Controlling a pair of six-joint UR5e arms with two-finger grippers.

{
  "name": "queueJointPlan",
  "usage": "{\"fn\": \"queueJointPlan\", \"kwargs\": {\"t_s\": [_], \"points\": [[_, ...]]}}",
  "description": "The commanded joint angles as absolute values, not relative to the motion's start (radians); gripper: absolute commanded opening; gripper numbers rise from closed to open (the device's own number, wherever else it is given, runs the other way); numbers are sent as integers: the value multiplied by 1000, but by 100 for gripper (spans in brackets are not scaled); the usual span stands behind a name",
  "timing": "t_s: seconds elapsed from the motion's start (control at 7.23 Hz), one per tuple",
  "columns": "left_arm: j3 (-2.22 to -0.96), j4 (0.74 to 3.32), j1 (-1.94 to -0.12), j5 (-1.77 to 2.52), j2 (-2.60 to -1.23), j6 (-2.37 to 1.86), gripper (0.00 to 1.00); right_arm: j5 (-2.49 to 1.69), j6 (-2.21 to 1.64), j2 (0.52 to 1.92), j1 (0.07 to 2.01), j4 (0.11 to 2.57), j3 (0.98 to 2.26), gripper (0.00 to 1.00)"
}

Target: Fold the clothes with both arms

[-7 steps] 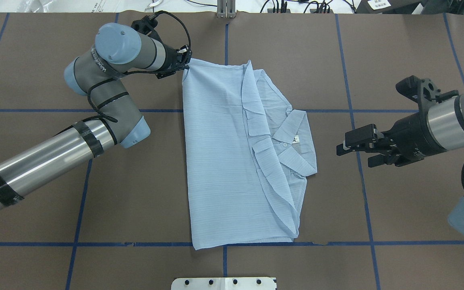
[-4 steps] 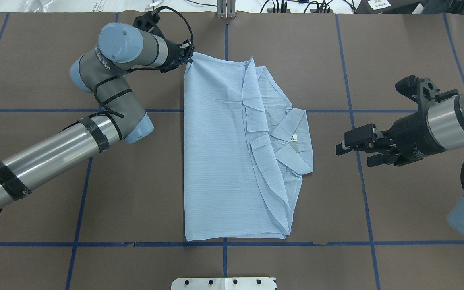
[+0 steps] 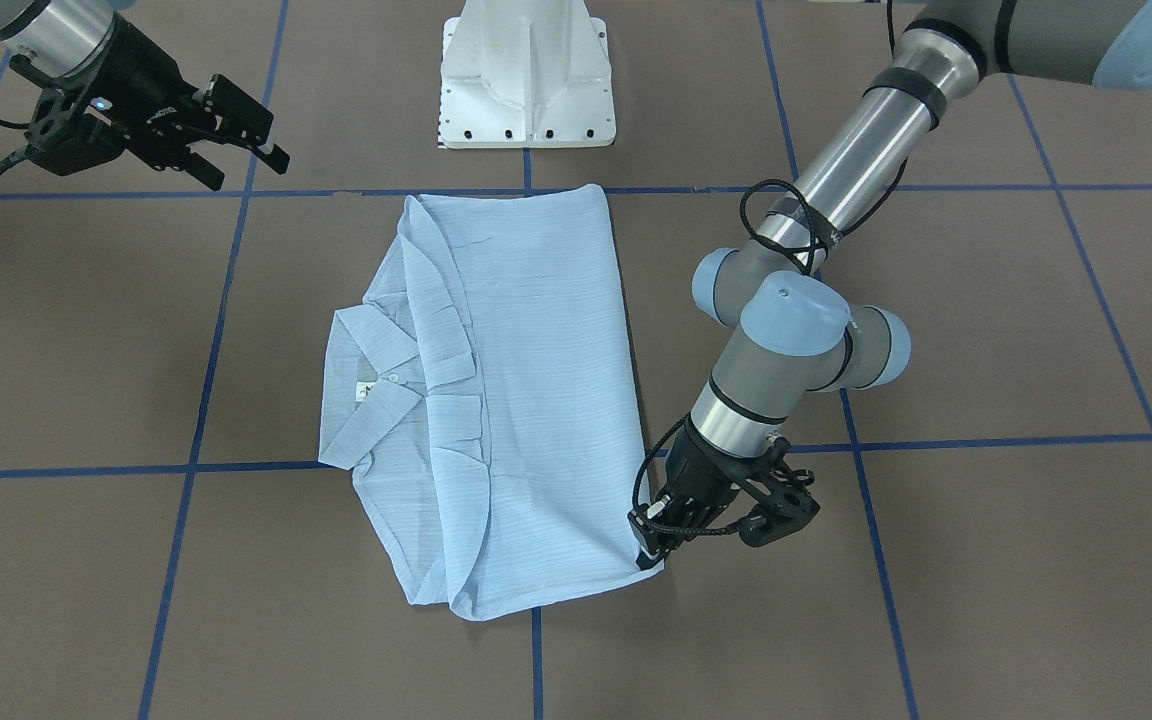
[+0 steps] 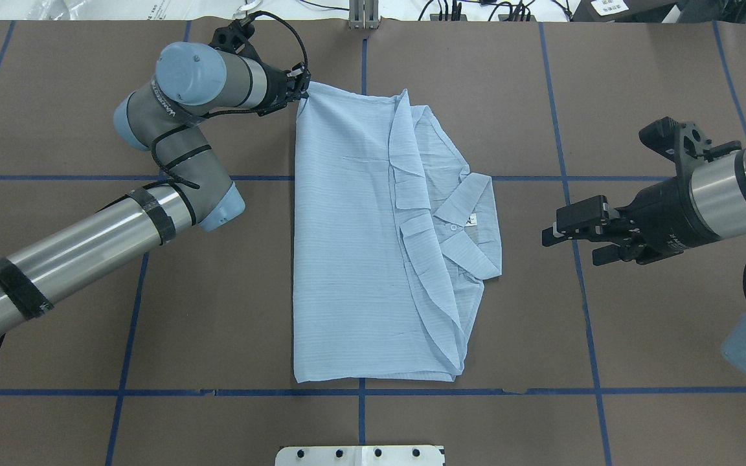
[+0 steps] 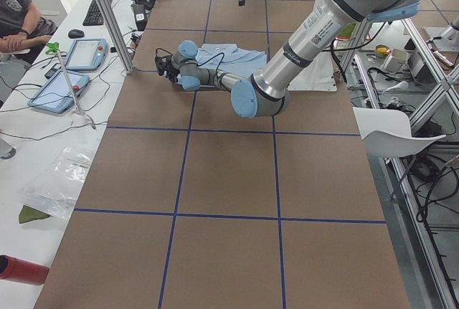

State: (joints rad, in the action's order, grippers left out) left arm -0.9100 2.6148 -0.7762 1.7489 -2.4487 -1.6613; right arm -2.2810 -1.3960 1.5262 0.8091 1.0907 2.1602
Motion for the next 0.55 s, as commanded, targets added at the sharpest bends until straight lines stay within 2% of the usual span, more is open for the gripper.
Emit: {"fn": "queueJointPlan", "kwargs": {"t_s": [0.0, 0.14, 0.28, 0.41], "points": [[-902, 2623, -775, 1744, -2451, -1661, 0, -2281, -1396, 1526, 810, 1091, 2155, 100], [-905, 2623, -775, 1741, -2451, -1660, 81, -2281, -1396, 1526, 816, 1092, 2154, 100], [-907, 2625, -770, 1717, -2453, -1619, 100, -2284, -1396, 1528, 833, 1094, 2157, 100], [-907, 2625, -772, 1713, -2453, -1612, 100, -2287, -1396, 1526, 834, 1094, 2155, 100]]}}
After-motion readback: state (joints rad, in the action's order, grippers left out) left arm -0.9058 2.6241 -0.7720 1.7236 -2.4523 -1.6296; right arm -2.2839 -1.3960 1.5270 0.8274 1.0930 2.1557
